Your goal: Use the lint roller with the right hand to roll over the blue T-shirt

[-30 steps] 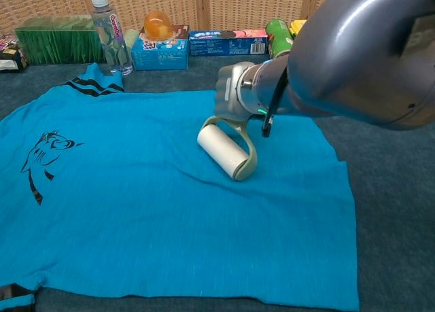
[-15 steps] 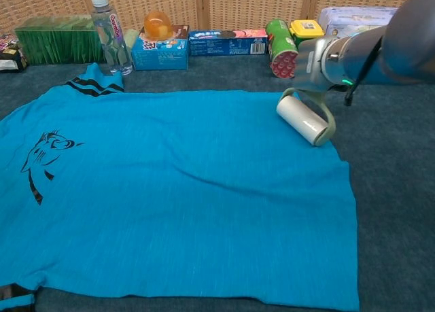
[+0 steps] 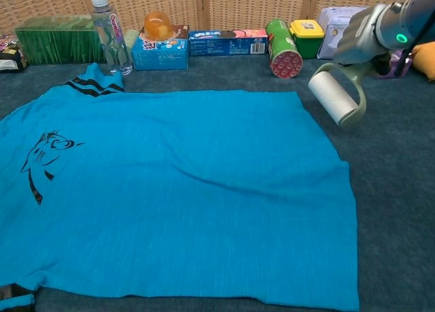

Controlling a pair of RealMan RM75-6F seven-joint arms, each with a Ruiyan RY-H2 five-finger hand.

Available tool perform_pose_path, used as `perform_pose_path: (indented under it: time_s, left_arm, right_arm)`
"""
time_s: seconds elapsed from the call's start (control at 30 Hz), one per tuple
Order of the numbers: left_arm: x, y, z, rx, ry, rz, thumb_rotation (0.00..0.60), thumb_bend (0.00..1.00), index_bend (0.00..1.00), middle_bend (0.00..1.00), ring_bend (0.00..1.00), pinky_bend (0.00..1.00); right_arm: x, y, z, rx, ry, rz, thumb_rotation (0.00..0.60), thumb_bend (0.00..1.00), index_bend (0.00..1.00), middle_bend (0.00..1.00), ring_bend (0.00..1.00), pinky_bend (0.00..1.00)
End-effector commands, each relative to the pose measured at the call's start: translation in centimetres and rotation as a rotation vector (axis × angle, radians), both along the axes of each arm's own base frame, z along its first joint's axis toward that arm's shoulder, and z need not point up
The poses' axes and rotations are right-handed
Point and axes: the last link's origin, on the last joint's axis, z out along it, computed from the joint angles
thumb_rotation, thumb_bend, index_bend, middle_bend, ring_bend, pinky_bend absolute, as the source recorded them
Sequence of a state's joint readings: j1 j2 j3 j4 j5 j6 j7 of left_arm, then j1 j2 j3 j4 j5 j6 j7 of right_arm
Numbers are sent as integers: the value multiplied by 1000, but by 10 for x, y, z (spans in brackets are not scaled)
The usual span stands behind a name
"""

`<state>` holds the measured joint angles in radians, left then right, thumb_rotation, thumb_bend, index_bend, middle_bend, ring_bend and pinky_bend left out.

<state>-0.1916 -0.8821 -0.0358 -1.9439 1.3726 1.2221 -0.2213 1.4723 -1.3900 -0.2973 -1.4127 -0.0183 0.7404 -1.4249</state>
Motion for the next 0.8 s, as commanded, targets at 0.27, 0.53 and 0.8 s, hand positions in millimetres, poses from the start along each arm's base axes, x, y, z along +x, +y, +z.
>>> perform_pose_path:
  time_s: [0.27,0.53,0.8]
  left_arm:
    - [0,1,2,0,-1,-1,600,89,0,0,0,18]
    - [3,2,2,0,-3,-6,600,88,0,0,0,18]
    - [7,5,0,-6,-5,-18,600,87,0,0,0,18]
  right_arm:
    - [-40,-10,31,-24,-101,-215,600,411,67,118,153,369]
    - [-47,-13,42,-53,-190,-258,600,0,0,0,0,197]
    - [-59,-10,59,-74,-315,-243,600,0,0,0,0,153]
